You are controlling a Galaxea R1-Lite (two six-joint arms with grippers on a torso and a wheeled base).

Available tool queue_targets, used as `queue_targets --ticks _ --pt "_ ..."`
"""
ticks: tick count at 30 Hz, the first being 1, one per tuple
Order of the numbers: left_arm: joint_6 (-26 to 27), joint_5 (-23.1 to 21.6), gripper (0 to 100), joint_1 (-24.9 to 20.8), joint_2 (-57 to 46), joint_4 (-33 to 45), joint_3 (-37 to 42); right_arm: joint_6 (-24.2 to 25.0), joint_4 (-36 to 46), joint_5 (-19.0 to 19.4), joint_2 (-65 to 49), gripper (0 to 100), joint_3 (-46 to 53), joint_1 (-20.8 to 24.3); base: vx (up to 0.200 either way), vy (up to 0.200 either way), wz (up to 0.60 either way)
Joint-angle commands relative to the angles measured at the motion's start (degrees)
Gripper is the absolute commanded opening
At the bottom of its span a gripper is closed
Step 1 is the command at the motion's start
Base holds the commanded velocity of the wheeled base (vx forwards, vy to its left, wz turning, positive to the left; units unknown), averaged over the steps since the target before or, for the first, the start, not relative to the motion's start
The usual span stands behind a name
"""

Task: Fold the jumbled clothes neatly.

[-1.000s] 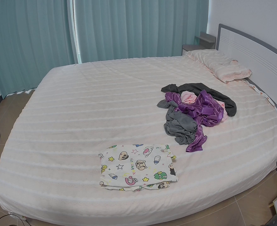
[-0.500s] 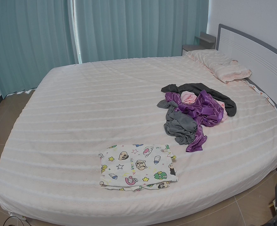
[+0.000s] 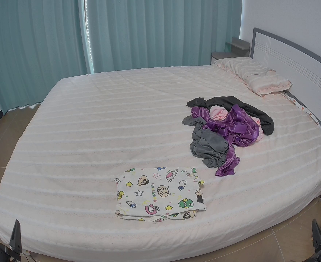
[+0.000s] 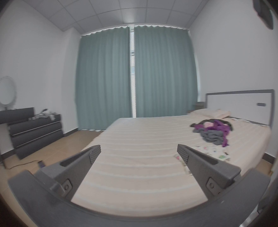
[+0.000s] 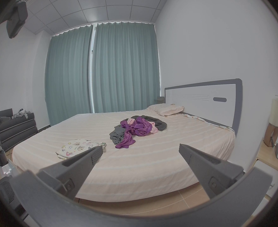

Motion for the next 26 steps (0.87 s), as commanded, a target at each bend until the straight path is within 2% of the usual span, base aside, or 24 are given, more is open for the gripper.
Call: queue_targets --ticks 1,3,6,9,12,18,22,26 --pt "-0.05 -3.93 100 -0.22 -0.70 1.80 1.71 -3.61 -1.66 0.05 -0.63 100 0.52 0.01 0.000 0.000 0.00" --pt "0.04 -3.93 100 -0.22 -0.70 1.19 1.71 -6.08 -3.94 0.22 -0.63 100 1.57 0.01 0.000 0.000 0.00" --pt "-0.40 -3.85 100 -0.22 -0.70 1.10 1.71 -6.51 -5.88 1.63 -0.63 100 2.10 0.01 0.000 0.000 0.00" --pt "-0.84 -3.49 100 -0.22 -0.79 1.10 1.71 -3.35 -4.82 3.04 -0.63 100 2.01 0.01 0.000 0.000 0.00" --pt "-0.93 -3.41 100 -0.22 -0.79 1.10 1.71 0.34 -4.12 2.16 -0.63 100 1.83 0.01 0.000 0.000 0.00" --pt "-1.02 -3.49 100 -0.22 -0.70 1.10 1.71 2.01 -4.21 3.39 -0.63 100 1.83 0.01 0.000 0.000 0.00" --pt "-0.93 -3.58 100 -0.22 -0.79 1.19 1.71 6.76 -4.74 3.30 -0.63 100 1.92 0.01 0.000 0.000 0.00" --pt "-1.02 -3.76 100 -0.22 -0.70 1.10 1.71 6.76 -4.38 3.30 -0.63 100 1.75 0.01 0.000 0.000 0.00"
